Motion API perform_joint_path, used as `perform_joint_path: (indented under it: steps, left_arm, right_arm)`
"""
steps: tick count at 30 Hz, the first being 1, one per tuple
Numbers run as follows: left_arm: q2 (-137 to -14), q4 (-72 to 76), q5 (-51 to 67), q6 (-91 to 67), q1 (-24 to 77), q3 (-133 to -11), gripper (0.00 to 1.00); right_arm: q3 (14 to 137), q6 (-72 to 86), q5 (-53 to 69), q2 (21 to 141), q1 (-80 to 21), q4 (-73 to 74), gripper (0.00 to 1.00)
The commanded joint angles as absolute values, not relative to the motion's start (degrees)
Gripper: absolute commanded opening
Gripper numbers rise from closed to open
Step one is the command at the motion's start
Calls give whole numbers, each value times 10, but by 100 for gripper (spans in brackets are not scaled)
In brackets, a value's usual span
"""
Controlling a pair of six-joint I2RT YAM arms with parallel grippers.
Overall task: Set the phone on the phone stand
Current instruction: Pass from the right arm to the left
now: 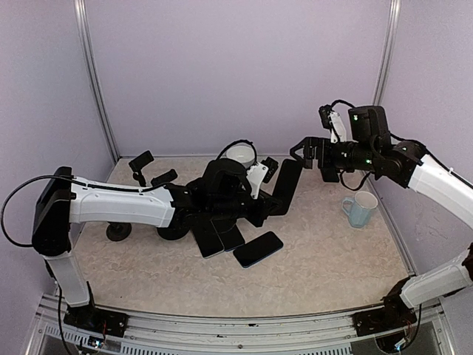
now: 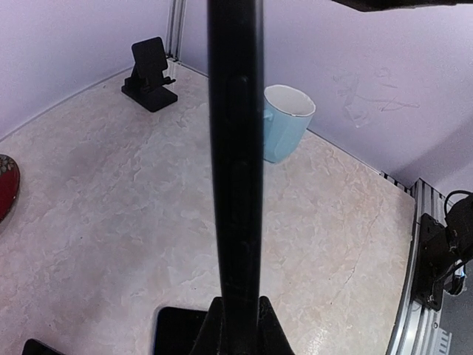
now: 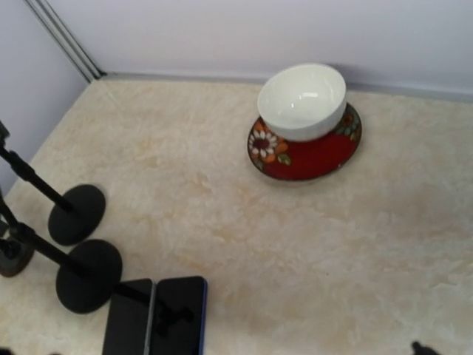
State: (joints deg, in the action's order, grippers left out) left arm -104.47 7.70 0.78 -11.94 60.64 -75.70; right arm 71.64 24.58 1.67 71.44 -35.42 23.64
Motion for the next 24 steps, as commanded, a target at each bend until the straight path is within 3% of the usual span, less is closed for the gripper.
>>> perform_joint_path:
  steps: [1,24]
  left_arm:
    - [-1048,125,-13,-121,615,-790,0]
    - [-1049,127,-4,-117,621,-781,0]
  right_arm:
    - [729,247,26,730,-364,233,99]
    - [732,296,64,763,-387,226,90]
